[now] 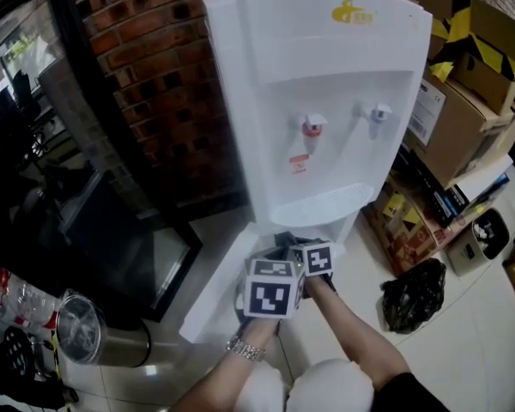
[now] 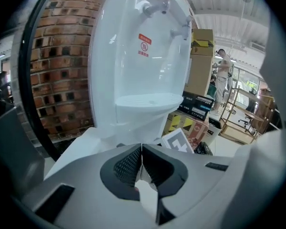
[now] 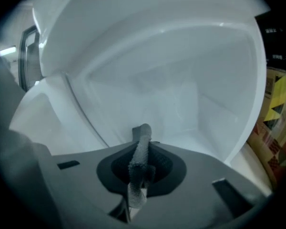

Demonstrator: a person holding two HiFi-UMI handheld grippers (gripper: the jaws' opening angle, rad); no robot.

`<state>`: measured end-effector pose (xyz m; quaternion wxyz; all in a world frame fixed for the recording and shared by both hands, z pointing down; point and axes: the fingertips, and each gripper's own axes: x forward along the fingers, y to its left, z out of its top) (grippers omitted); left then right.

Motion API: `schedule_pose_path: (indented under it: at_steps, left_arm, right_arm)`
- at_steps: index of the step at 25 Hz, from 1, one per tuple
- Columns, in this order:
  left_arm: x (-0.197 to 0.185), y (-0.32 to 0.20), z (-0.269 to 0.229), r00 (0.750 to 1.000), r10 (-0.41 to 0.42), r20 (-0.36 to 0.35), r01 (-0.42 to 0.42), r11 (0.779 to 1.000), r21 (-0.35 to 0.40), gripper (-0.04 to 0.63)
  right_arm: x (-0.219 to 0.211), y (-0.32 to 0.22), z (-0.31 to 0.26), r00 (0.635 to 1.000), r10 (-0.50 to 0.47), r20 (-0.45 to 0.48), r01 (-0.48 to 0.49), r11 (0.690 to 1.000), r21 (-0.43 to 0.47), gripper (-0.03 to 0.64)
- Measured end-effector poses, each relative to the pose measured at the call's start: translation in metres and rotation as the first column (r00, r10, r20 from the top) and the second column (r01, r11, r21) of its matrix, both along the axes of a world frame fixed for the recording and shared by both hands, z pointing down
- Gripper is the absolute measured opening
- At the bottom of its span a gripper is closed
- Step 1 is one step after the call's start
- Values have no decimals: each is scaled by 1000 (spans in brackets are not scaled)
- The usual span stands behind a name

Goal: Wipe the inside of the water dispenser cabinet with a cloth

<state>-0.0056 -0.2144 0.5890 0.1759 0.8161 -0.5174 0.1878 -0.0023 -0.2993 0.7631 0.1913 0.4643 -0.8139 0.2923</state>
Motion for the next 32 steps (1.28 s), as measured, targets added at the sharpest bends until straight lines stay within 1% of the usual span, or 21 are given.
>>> schedule_pose_path:
  at_steps: [3,5,7,8,9,12,14,16,18,21,25,27,28,29,32]
  left_arm:
    - [-5,0,0,1000,-25,-11,25,1000,-3,6]
    - [-8,1,-1,1000,-28,-13,28,1000,-3,6]
    - [-12,1,-1,999,-32,-20,32,999,-3,6]
    - [-15,1,-1,999,-36,-28,36,999,-2,6]
    - [-18,0,-1,999,-41,-37,41,999,-1,6]
    - [-27,-2,-2,997,-66,-50,66,998,5,6]
    - [-32,-4,1,996,-80,-40,80,997,9,6]
    - [-33,-5,3,996,-82,-30,82,997,12,6]
    - [-31,-5,6,997,-78,-26,78,997,7,6]
    - [-28,-2,7,997,-65,-35,65,998,2,6]
    - [-25,0,4,998,-51,-43,51,999,5,6]
    - [-24,0,4,998,-49,-45,50,999,5,6]
    - [-24,0,4,998,-49,-47,50,999,6,6]
    - [-24,0,3,998,-49,-47,49,999,7,6]
    - [-24,1,4,998,-43,-47,43,999,4,6]
  right_arm:
    - [8,10,39,998,0,-62,-6,996,-91,21]
    - [13,17,58,997,-2,-81,-10,989,-150,21]
    - [20,21,65,996,6,-87,-22,982,-188,21]
    - [24,20,62,997,16,-81,-31,982,-185,21]
    - [28,16,53,997,30,-67,-40,986,-162,21]
    - [31,-4,4,998,59,14,-59,998,-8,21]
    - [21,-12,-25,996,43,77,-49,995,89,21]
    - [7,-15,-32,996,7,89,-19,991,134,21]
    - [-3,-13,-13,999,-21,36,17,993,117,21]
    - [-7,-2,34,998,-35,-53,36,999,17,21]
    - [2,15,81,990,-37,-138,22,994,-110,21]
    - [15,22,94,987,-29,-159,3,987,-158,21]
    - [20,21,91,988,-16,-153,-8,987,-159,21]
    - [23,16,79,991,0,-136,-19,991,-136,21]
    - [23,4,26,996,32,-82,-33,999,-13,21]
